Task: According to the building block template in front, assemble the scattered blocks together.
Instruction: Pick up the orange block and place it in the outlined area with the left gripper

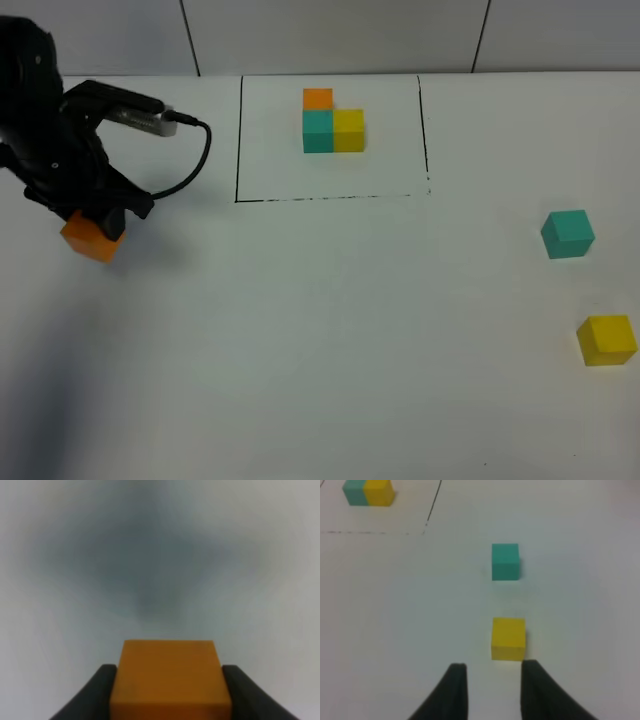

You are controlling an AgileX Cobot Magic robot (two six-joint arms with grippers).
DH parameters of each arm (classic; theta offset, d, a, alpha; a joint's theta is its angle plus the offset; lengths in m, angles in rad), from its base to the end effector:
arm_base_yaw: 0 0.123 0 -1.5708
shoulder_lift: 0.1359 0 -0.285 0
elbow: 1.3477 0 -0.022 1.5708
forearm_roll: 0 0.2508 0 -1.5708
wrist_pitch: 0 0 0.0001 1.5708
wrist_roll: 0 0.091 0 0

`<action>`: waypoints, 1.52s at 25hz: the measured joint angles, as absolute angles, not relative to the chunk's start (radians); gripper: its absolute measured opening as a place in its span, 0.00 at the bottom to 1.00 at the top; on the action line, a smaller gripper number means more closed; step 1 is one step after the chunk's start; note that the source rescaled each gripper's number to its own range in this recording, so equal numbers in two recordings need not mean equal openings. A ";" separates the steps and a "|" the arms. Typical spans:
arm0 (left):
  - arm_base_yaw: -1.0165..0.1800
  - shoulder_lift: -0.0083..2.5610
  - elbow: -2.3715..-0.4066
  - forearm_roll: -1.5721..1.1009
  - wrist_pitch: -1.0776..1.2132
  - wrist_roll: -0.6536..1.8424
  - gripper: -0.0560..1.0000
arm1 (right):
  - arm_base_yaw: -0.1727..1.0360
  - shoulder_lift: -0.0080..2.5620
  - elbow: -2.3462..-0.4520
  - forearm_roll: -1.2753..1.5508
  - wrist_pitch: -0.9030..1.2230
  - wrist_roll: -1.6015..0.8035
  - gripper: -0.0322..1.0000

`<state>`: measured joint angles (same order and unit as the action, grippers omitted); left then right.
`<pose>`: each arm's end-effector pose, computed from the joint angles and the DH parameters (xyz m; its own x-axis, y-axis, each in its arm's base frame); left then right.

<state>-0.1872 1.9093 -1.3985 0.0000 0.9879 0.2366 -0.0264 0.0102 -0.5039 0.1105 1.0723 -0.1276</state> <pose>0.3755 -0.0711 0.2036 -0.8994 0.4089 -0.1542 0.4083 0.9121 0.0372 -0.0042 0.0089 0.2779 -0.4637 -0.0620 -0.8838 -0.0940 0.9954 -0.0205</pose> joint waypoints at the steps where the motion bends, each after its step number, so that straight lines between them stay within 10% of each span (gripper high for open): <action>1: -0.206 1.909 -1.428 0.000 1.003 0.276 0.05 | -0.026 0.010 -0.504 0.110 1.072 -0.128 0.04; 20: -0.532 2.365 -2.138 0.000 1.192 0.839 0.05 | -0.026 0.010 -0.504 0.110 1.072 -0.127 0.04; 38: -0.595 2.511 -2.211 -0.059 1.190 0.988 0.05 | -0.026 0.010 -0.504 0.110 1.072 -0.128 0.04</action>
<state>-0.5948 2.5106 -2.2106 -0.0593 1.1903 0.9884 -0.0264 0.0102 -0.5039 0.1105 1.0723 -0.1278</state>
